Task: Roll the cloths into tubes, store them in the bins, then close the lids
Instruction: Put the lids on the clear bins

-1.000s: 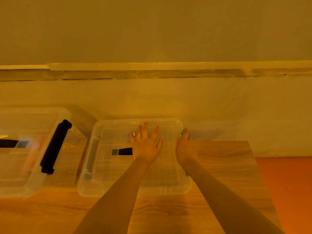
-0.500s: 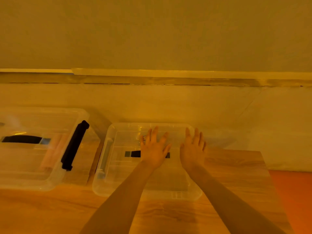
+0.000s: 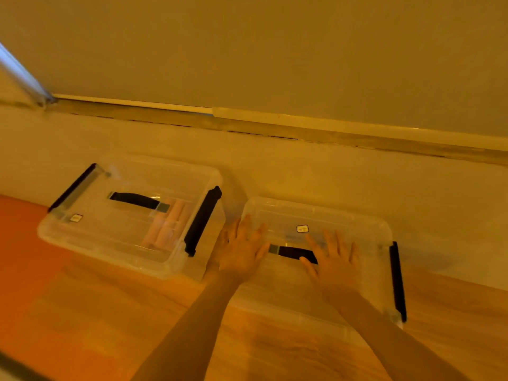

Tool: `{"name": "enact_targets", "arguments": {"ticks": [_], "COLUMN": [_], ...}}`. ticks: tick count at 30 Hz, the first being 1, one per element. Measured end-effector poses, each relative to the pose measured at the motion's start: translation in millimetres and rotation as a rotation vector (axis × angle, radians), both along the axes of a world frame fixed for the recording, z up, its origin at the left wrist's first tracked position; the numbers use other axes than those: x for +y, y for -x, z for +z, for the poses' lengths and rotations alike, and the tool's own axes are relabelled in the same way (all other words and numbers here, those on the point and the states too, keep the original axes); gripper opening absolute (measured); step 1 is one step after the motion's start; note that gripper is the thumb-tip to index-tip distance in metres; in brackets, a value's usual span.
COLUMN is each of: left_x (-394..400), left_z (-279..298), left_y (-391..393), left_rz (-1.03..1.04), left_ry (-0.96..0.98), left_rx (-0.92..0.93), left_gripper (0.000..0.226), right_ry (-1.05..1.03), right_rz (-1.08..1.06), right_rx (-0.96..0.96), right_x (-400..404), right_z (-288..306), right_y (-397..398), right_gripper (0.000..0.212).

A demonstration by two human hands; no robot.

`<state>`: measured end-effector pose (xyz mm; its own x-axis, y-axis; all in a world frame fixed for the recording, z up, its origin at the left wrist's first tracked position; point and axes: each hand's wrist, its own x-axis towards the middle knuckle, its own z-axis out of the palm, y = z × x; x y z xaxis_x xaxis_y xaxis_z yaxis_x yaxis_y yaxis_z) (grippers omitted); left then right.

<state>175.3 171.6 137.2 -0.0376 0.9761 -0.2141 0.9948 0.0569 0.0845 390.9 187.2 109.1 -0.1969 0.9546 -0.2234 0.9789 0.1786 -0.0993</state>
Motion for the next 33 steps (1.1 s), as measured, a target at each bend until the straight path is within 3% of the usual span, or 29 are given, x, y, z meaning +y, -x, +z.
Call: {"name": "enact_targets", "arguments": {"ticks": [11,20,24,28,33], "left_x": [8,2,-1,-1,-2], "left_z": [6,21,25,23,20], "left_y": [-7,-14,-19,-18,-17], "left_rz": [-0.041,-0.004,0.028,0.077,0.062], "left_ry": [-0.015,0.018,0.013,0.022,-0.006], "left_rx": [0.011,-0.236,-0.189,-0.305,-0.182], "left_gripper": [0.058,0.06,0.061,0.063,0.064], "right_ry": [-0.012,-0.032,-0.053,-0.062,-0.078], "right_rz": [-0.011,-0.006,-0.004,0.003,0.0], "right_rx": [0.003,-0.013,-0.015,-0.011,-0.009], "right_x": [-1,-1,-2,-3,-2], "right_z": [0,-2,-3,-4,-4], "right_y": [-42,-54,-55,-55,-55], "right_gripper": [0.069,0.063,0.064,0.064,0.064]}}
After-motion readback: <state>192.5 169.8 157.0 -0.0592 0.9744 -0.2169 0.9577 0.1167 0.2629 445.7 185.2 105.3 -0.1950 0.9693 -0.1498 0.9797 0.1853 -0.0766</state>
